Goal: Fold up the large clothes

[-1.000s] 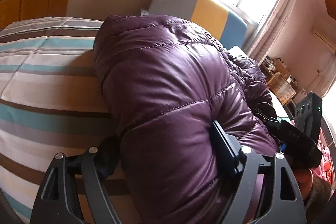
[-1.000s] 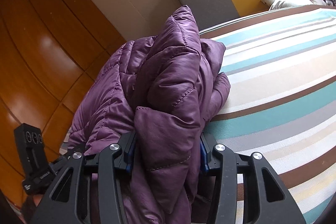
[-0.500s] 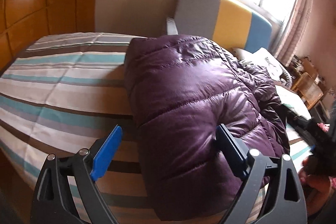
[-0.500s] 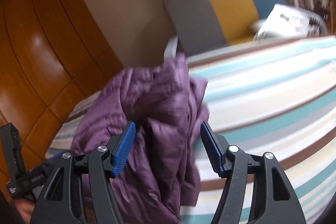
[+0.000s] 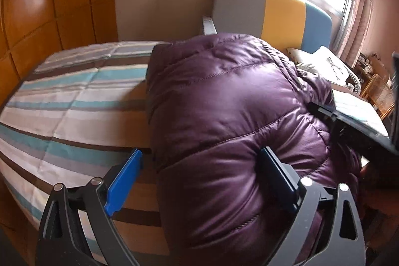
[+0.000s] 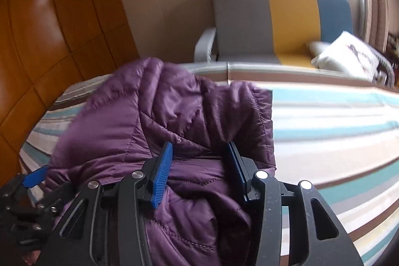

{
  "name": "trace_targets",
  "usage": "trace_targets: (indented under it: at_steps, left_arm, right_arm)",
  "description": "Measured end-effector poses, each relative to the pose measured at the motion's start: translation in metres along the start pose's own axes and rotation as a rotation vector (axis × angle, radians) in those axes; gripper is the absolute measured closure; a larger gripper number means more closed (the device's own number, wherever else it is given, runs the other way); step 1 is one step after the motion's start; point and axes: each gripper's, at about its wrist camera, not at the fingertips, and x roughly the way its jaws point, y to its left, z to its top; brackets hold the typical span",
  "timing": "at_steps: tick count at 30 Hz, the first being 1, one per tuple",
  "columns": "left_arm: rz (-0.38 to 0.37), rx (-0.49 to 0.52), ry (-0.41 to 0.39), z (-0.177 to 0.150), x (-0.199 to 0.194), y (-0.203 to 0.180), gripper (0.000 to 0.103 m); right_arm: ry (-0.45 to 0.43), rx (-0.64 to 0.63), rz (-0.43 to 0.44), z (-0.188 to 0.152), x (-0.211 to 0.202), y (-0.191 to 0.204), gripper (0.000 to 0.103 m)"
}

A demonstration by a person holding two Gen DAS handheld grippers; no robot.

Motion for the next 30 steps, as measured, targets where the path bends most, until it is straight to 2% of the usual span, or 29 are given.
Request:
trace_targets:
  at_steps: [3,5,11,12,13,17,19,24,25,29,30]
  left_arm:
    - [-0.026,-0.029,0.014,-0.005,0.009,0.002,0.007]
    - [-0.033,-0.047,0.023,-0.007,0.014,0.002,0.007]
    - [0.002,-0.035,0.017,-0.006,0.006,0.001,0.007]
    - [0.008,-0.033,0.015,-0.006,0.003,0.000,0.006]
    - [0.011,-0.032,0.015,-0.007,-0.002,-0.001,0.006]
    - [0.016,-0.058,0.015,-0.013,-0.020,0.003,0.002]
    - [0.020,-0.067,0.012,-0.017,-0.029,0.006,0.002]
    - [0.083,-0.029,-0.039,-0.032,-0.057,0.006,0.002]
    - [0.097,-0.020,-0.047,-0.035,-0.062,0.005,0.002]
    - [0.146,0.013,-0.072,-0.049,-0.083,-0.001,0.002]
    - [0.148,0.016,-0.076,-0.051,-0.088,-0.002,0.002]
  right_arm:
    - [-0.007,0.049,0.031,-0.011,0.010,-0.011,0.058]
    - [-0.016,0.039,0.025,-0.014,0.012,-0.011,0.058]
    - [-0.024,0.007,0.004,-0.012,-0.007,0.000,0.057]
    - [-0.030,0.017,0.010,-0.010,-0.010,-0.001,0.054]
    - [-0.040,0.031,0.024,-0.010,-0.019,-0.001,0.047]
    - [-0.079,0.014,0.049,-0.015,-0.054,0.008,0.045]
    - [-0.081,-0.002,0.053,-0.020,-0.067,0.013,0.035]
    - [-0.079,-0.024,0.057,-0.038,-0.101,0.019,0.033]
    - [-0.078,-0.022,0.055,-0.043,-0.106,0.020,0.027]
    - [-0.086,-0.035,0.047,-0.057,-0.126,0.021,0.024]
    - [-0.086,-0.040,0.047,-0.059,-0.130,0.022,0.020]
